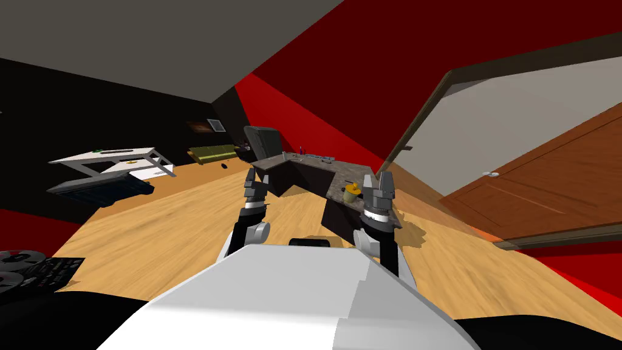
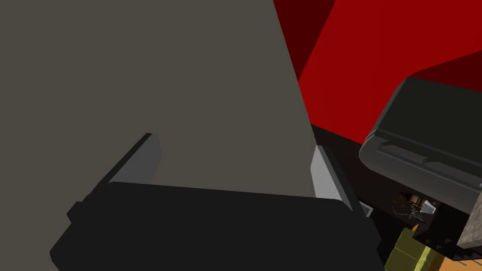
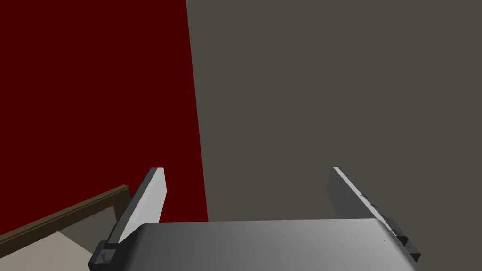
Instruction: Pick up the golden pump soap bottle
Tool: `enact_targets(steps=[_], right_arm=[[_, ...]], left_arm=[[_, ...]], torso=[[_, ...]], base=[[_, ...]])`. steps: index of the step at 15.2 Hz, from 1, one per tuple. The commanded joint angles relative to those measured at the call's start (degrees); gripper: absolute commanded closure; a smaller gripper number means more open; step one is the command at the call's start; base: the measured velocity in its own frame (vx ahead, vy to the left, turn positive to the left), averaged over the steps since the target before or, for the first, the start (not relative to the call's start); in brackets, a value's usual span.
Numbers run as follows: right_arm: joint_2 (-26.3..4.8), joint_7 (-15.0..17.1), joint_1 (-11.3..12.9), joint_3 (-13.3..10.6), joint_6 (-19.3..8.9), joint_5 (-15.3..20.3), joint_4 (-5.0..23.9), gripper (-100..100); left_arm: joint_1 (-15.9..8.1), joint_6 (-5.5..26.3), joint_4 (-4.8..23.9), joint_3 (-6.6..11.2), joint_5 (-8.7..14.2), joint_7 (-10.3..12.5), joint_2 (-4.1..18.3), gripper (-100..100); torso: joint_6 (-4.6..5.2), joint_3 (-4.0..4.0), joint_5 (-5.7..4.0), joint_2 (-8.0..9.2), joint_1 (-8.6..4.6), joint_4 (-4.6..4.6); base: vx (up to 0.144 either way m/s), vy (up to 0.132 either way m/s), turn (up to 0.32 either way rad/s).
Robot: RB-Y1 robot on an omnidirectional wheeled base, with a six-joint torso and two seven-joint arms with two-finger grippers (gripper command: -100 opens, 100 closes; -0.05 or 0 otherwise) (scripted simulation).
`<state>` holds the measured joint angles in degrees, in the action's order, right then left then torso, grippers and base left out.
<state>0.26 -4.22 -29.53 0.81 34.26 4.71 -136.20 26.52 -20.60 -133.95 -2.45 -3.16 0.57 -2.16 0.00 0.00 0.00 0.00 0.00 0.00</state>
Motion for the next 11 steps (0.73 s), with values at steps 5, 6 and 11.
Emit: enact_targets(steps=[5,6,11], right_arm=[[-6.77,1.54,-4.84,3.08,-0.28,3.71,-0.2,-100],[-6.77,1.54,-4.84,3.08,-0.28,3.71,-0.2,-100],[-11.53,3.87,-11.7,7.58,-0.67,9.28,-0.59,-100]], left_arm=[[-0.01,0.0,0.0,0.0,0.0,0.0,0.0,0],[-0.01,0.0,0.0,0.0,0.0,0.0,0.0,0],[-0.01,0.0,0.0,0.0,0.0,0.0,0.01,0]], torso=[[-0.04,-0.01,-0.02,-0.02,-0.12,-0.01],[-0.04,-0.03,-0.03,-0.05,-0.18,-0.01],[-0.03,-0.01,-0.06,-0.01,-0.3,0.0]], base=[[0.009,-0.02,0.221],[0.014,-0.053,0.208],[0.005,-0.059,0.325]])
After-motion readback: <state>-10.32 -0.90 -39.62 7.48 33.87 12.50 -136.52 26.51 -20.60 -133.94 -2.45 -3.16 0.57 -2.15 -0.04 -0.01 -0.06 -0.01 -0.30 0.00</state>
